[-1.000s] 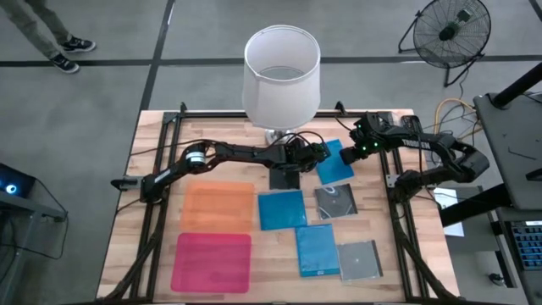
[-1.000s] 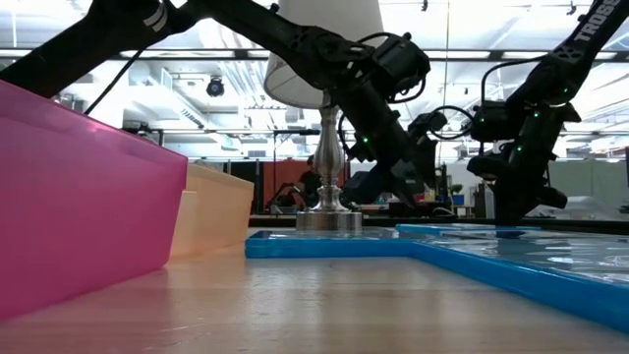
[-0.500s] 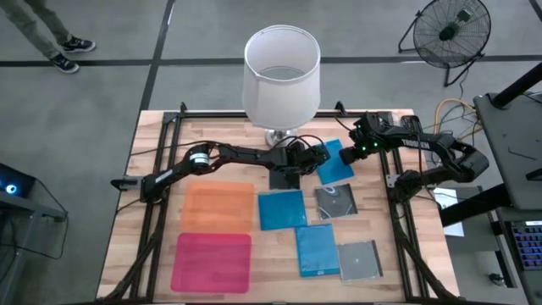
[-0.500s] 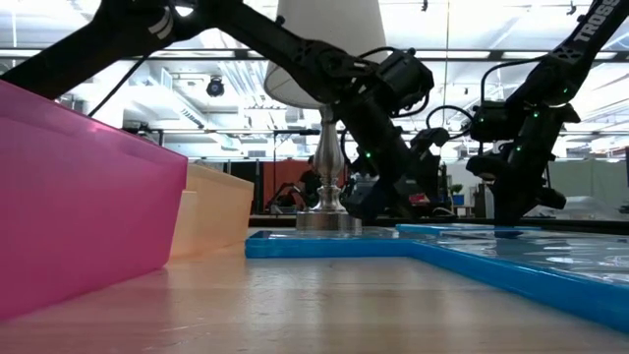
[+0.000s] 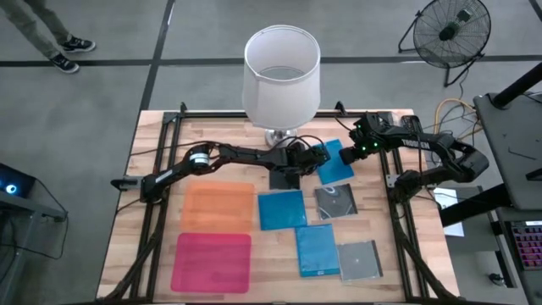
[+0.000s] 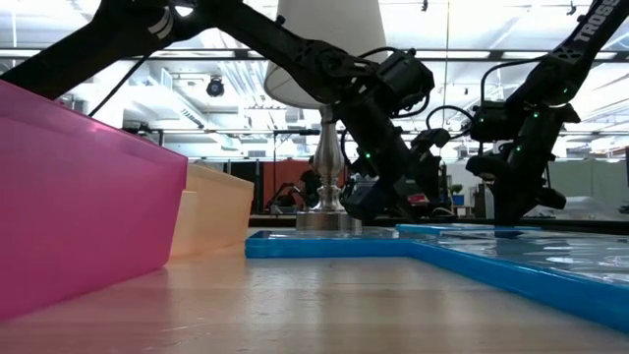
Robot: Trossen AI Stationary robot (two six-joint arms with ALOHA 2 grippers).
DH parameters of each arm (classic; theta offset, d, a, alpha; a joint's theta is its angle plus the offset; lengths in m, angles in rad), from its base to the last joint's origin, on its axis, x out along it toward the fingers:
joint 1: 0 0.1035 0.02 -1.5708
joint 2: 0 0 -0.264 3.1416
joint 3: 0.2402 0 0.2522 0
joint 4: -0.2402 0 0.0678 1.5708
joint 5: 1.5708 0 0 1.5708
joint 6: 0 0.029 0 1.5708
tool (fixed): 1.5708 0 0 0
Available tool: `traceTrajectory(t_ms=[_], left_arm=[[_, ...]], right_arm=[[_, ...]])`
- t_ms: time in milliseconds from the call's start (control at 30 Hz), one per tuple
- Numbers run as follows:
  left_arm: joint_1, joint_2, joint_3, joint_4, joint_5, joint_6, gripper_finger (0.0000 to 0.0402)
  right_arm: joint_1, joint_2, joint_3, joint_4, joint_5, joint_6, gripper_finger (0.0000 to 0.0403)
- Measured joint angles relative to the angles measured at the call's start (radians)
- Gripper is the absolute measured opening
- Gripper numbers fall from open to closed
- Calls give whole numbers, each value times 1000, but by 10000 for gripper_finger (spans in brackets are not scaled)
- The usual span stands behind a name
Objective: Pick & place jewel cases by type
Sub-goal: Put the top blue CD case into the orange bin
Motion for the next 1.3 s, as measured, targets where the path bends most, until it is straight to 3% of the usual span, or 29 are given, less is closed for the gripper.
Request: traceTrajectory(t_ms=[767,1300], left_arm=[[1,69,64,45,71,-29,192],[-4,66,158,-7,39,43,192]], right_arm=[[0,0,0,3,0,8,8],[-2,-1,0,-3,11,6,8]])
